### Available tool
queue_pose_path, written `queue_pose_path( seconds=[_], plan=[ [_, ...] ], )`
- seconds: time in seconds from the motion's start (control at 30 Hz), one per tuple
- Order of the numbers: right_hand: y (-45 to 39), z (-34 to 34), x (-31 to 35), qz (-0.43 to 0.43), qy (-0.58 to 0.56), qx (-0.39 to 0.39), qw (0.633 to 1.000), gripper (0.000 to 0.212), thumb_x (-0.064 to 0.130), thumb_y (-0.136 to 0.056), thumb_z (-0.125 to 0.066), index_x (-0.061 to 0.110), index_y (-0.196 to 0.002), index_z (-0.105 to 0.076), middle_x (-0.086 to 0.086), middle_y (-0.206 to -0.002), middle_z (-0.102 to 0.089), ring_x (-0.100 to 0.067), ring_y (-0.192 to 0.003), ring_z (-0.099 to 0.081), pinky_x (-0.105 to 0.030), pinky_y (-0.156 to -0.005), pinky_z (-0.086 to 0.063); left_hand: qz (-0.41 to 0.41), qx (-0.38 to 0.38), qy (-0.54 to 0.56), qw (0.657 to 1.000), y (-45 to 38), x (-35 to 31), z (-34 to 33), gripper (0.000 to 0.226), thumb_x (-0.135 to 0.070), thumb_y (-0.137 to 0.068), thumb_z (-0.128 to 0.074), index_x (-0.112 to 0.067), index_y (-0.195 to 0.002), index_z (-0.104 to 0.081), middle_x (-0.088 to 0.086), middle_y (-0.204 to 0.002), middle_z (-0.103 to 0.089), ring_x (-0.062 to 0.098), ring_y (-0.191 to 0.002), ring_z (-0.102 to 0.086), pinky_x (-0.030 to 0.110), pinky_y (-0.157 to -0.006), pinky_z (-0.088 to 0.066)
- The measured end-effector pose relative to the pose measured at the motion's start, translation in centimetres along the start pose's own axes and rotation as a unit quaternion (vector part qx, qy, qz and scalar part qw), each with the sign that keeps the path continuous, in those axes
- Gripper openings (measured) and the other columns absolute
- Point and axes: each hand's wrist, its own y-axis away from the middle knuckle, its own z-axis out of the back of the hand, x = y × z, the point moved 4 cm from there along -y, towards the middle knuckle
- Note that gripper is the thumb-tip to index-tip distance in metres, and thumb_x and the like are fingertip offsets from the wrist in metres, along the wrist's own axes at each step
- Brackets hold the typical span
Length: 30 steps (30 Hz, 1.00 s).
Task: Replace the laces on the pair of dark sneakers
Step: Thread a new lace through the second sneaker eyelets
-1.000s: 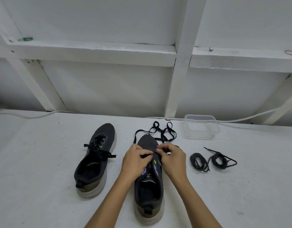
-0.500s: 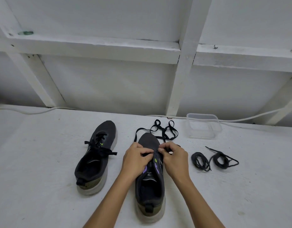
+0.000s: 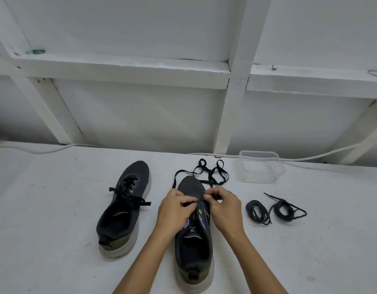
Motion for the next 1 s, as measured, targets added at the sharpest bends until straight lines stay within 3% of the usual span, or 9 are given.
queue_pose_path(
  seconds=[0.37, 0.47, 0.57, 0.63, 0.73, 0.83, 0.9, 1.0],
  plan=[
    [0.2, -0.5, 0.6, 0.033, 0.033, 0.000, 0.999, 0.033, 0.002, -0.085, -0.075, 0.033, -0.075, -0.070, 0.029, -0.077, -0.068, 0.007, -0.080, -0.063, -0.004, -0.069, -0.042, 0.002, -0.004, -0.006, 1.000, 0.1, -0.1, 0.0, 0.017, -0.033, -0.088, -0.073, -0.035, -0.104, -0.078, -0.010, -0.097, -0.053, 0.002, -0.086, -0.056, 0.011, -0.074, -0.039],
    [0.0, -0.8, 0.7, 0.041, 0.052, 0.019, 0.998, 0.028, 0.002, -0.083, -0.076, 0.028, -0.076, -0.074, 0.024, -0.073, -0.069, 0.006, -0.079, -0.064, -0.005, -0.070, -0.042, 0.003, -0.007, -0.007, 1.000, 0.0, -0.2, 0.0, 0.016, -0.033, -0.089, -0.072, -0.035, -0.104, -0.078, -0.011, -0.097, -0.051, 0.002, -0.087, -0.055, 0.011, -0.073, -0.038],
    [0.4, -0.8, 0.6, 0.043, 0.063, 0.023, 0.997, 0.021, 0.004, -0.084, -0.077, 0.025, -0.081, -0.078, 0.023, -0.073, -0.070, 0.006, -0.080, -0.064, -0.007, -0.070, -0.044, 0.004, -0.014, -0.035, 0.999, -0.1, -0.2, -0.2, 0.016, -0.034, -0.089, -0.071, -0.034, -0.104, -0.078, -0.012, -0.097, -0.049, 0.003, -0.088, -0.054, 0.015, -0.074, -0.040],
    [1.1, -0.6, 0.4, 0.032, 0.051, 0.022, 0.998, 0.022, 0.011, -0.088, -0.076, 0.032, -0.093, -0.078, 0.026, -0.078, -0.071, 0.008, -0.083, -0.065, -0.011, -0.073, -0.047, 0.005, -0.014, -0.064, 0.998, -0.1, -0.3, -0.3, 0.017, -0.036, -0.091, -0.070, -0.033, -0.105, -0.078, -0.012, -0.098, -0.047, 0.003, -0.088, -0.053, 0.017, -0.073, -0.039],
    [1.8, -0.2, 0.2, -0.010, 0.006, 0.039, 0.999, 0.039, 0.028, -0.093, -0.069, 0.056, -0.117, -0.059, 0.025, -0.084, -0.073, 0.007, -0.086, -0.067, -0.008, -0.075, -0.048, -0.016, -0.013, -0.098, 0.995, -0.3, -0.7, -0.3, 0.014, -0.033, -0.093, -0.067, -0.030, -0.104, -0.076, -0.014, -0.097, -0.046, 0.003, -0.085, -0.051, 0.010, -0.064, -0.033],
    [2.8, -0.2, 0.2, -0.038, -0.025, 0.075, 0.996, 0.069, 0.041, -0.083, -0.071, 0.058, -0.140, -0.038, 0.029, -0.100, -0.072, 0.010, -0.099, -0.065, -0.004, -0.080, -0.044, -0.038, -0.008, -0.098, 0.994, -0.5, -1.0, -0.1, 0.012, -0.030, -0.094, -0.065, -0.026, -0.101, -0.075, -0.015, -0.096, -0.047, 0.003, -0.081, -0.051, 0.006, -0.062, -0.032],
    [3.2, -0.2, 0.2, -0.044, -0.027, 0.100, 0.994, 0.085, 0.049, -0.074, -0.072, 0.060, -0.145, -0.026, 0.042, -0.104, -0.066, 0.014, -0.105, -0.061, -0.001, -0.081, -0.042, -0.038, 0.004, -0.085, 0.996, -0.7, -1.0, 0.3, 0.011, -0.028, -0.094, -0.066, -0.025, -0.099, -0.075, -0.013, -0.098, -0.051, 0.005, -0.084, -0.054, 0.010, -0.068, -0.035],
    [3.3, -0.3, 0.0, -0.056, -0.013, 0.116, 0.992, 0.087, 0.047, -0.075, -0.076, 0.056, -0.147, -0.027, 0.041, -0.104, -0.066, 0.020, -0.111, -0.055, -0.004, -0.087, -0.039, -0.034, 0.027, -0.049, 0.998, -1.0, -0.8, 0.9, 0.010, -0.026, -0.094, -0.068, -0.021, -0.096, -0.076, -0.009, -0.097, -0.055, 0.004, -0.086, -0.056, 0.017, -0.078, -0.043]
  ],
)
